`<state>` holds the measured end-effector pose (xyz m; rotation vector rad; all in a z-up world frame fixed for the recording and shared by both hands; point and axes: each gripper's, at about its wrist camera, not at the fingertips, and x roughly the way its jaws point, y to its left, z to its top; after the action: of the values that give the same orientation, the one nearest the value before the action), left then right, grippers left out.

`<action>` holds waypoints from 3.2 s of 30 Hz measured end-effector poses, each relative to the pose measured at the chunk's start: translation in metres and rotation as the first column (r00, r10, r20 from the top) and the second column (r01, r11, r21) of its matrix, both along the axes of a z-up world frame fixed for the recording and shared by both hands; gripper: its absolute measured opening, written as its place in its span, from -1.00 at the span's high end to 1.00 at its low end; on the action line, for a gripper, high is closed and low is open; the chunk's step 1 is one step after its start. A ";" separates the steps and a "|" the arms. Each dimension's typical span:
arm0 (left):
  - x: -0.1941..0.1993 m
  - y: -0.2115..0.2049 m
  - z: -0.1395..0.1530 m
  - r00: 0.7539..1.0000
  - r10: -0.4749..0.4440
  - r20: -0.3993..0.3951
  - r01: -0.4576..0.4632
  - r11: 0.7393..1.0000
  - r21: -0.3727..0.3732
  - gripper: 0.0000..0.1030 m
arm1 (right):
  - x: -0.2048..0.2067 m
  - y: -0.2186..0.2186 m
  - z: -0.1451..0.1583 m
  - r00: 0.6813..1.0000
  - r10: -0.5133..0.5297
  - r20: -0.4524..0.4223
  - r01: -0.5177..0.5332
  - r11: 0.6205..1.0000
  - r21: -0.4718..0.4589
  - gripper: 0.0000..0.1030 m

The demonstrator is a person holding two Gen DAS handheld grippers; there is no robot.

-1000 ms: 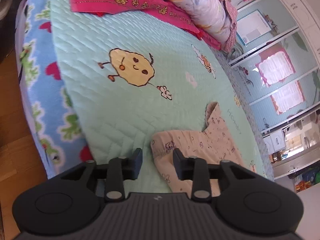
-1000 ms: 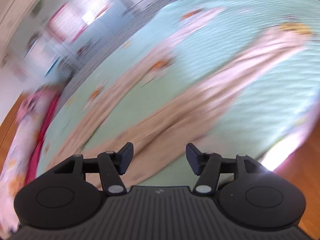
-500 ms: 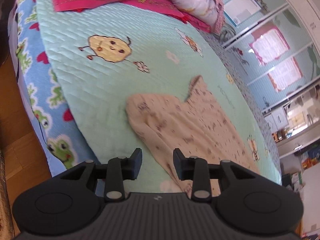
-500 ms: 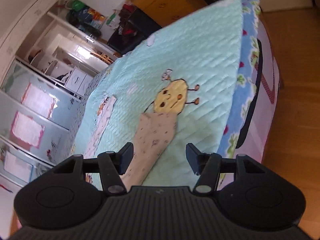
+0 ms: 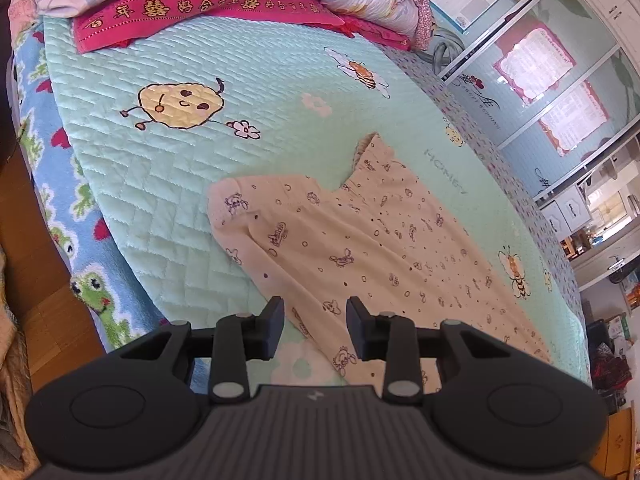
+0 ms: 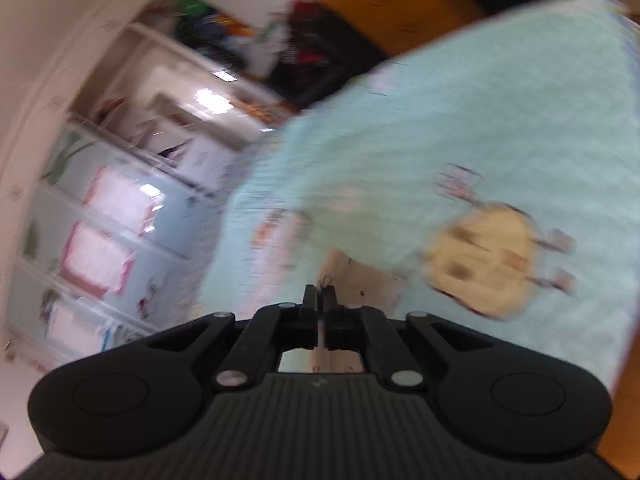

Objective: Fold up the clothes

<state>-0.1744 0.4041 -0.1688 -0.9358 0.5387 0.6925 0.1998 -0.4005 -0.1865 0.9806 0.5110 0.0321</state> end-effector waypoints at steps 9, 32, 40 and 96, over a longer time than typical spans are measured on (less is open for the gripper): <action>0.003 -0.003 -0.014 0.999 -0.010 -0.031 0.009 1.000 -0.020 0.30 | -0.026 -0.013 -0.036 0.992 -0.074 -0.103 0.064 0.994 -0.093 -0.14; -0.003 0.002 -0.024 0.998 0.035 -0.050 -0.037 0.998 -0.045 0.29 | 0.073 0.116 -0.041 0.957 -0.009 -0.289 -0.170 0.791 -0.587 0.95; -0.001 0.014 -0.037 0.999 0.027 -0.027 -0.029 0.997 -0.067 0.28 | -0.072 0.010 -0.030 0.976 -0.165 -0.145 0.106 0.932 -0.346 0.96; 0.013 -0.014 -0.032 0.994 0.000 -0.107 -0.003 0.999 -0.033 0.21 | 0.041 0.000 0.008 0.941 0.309 -0.141 -0.333 0.761 -0.556 0.86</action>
<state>-0.1611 0.3900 -0.2005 -0.9341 0.6456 0.7398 0.2412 -0.4005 -0.1788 0.2876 0.6745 0.1588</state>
